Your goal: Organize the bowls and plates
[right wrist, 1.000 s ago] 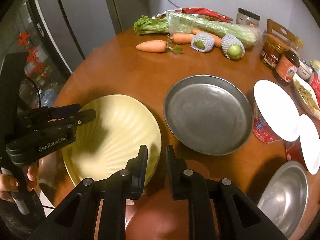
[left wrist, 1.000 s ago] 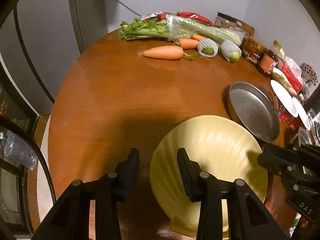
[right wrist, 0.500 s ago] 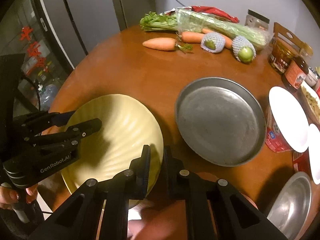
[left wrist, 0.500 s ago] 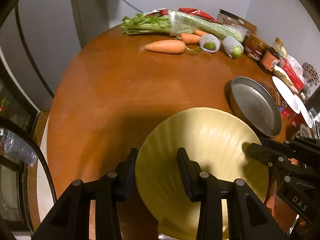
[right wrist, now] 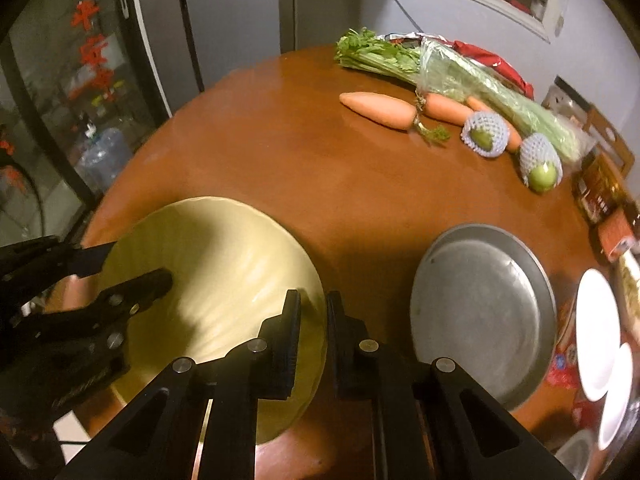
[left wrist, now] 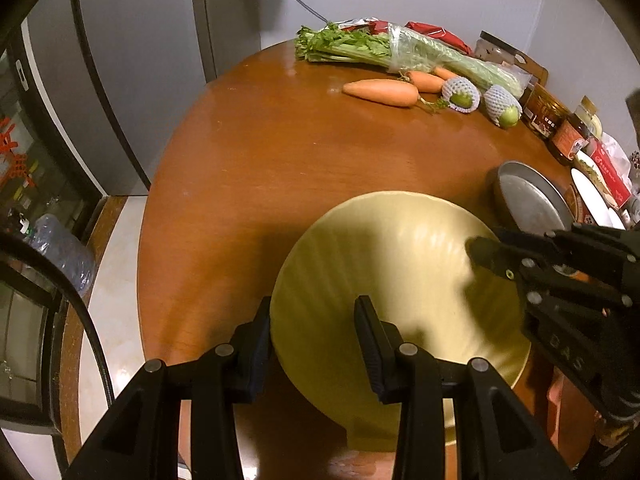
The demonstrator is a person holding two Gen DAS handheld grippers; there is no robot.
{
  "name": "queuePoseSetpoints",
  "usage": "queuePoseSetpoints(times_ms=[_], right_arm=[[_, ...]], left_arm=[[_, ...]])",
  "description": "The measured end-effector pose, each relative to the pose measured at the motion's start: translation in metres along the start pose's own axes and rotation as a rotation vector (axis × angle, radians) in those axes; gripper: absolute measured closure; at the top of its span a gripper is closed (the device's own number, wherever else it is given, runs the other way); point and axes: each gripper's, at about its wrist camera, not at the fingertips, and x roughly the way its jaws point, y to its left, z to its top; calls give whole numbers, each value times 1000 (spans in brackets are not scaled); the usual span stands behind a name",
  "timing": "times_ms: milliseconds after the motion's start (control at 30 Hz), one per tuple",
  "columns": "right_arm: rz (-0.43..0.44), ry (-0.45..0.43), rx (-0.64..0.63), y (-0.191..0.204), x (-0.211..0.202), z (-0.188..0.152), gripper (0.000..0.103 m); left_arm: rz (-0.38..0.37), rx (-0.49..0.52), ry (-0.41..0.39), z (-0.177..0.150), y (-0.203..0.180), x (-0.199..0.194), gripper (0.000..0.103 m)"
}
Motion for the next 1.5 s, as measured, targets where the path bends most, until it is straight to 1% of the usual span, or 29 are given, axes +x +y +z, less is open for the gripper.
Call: queuePoseSetpoints(times_ms=[100,233,467,600,667,767,867,967,1067,1300,1400,1500], right_arm=[[-8,-8,5,-5,2,4,88],[-17,-18,17,-12,4,8,87],[-23,-13,-2,-11,8,8,84],[-9,-20,23,-14,5,8,84],[2,-36,30,-15,1,8,80],[15,-67,44,-17,-8,9,72],[20,-84,57,-20,-16,7,72],[25,-104,71,-25,-29,3,71],[32,-133,87,-29,-46,-4,71],[49,-203,142,-41,-91,-29,70],[49,-228,155,-44,-107,-42,70],[47,-231,173,-47,-116,-54,69]], left_arm=[[-5,-11,2,1,-3,1,63],[7,-6,4,2,-8,2,63],[10,-19,10,5,-9,4,63],[12,-15,9,5,-10,3,63],[20,-12,0,5,-9,2,63],[29,-16,-16,7,-9,-2,63],[34,-26,-33,8,-7,-7,62],[52,-35,-65,9,-6,-18,57],[42,-43,-96,8,-5,-33,55],[26,5,-152,-1,-23,-62,51],[13,27,-159,-6,-33,-67,51],[1,50,-164,-11,-44,-72,51]])
